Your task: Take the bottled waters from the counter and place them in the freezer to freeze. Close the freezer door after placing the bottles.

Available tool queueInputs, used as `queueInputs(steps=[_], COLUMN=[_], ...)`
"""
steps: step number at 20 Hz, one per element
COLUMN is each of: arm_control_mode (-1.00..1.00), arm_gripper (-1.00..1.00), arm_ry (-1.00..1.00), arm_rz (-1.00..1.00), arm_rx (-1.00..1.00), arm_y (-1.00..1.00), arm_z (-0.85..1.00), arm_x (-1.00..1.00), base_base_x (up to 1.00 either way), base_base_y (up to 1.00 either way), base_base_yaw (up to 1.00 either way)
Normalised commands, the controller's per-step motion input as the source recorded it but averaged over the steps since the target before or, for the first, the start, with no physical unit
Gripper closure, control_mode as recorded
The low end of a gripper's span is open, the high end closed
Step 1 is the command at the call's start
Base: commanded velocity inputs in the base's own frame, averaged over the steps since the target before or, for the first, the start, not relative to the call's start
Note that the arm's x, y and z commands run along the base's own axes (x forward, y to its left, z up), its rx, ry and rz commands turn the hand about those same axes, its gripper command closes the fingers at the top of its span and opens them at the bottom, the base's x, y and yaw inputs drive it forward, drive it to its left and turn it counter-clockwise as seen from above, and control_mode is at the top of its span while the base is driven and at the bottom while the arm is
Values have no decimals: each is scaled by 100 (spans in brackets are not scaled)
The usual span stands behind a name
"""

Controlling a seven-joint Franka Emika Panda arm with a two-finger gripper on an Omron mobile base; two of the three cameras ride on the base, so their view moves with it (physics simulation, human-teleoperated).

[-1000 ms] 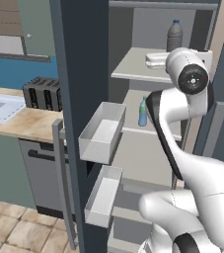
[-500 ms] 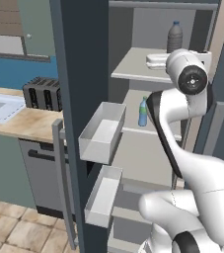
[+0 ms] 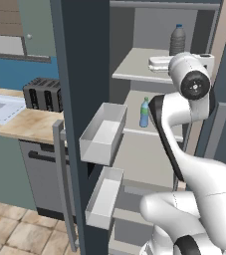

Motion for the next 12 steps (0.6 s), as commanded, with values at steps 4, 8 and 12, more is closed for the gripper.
queueInputs(steps=[4,8,12], arm_control_mode=[-100,-100,-100], arm_gripper=[100,100,100], arm_ry=[0,0,3], arm_rz=[0,0,0], arm_rx=[0,0,0], arm_y=[0,0,-1], arm_z=[-2,0,0], arm_x=[10,10,6], base_base_x=[0,0,0], base_base_y=[0,0,0], base_base_yaw=[0,0,0])
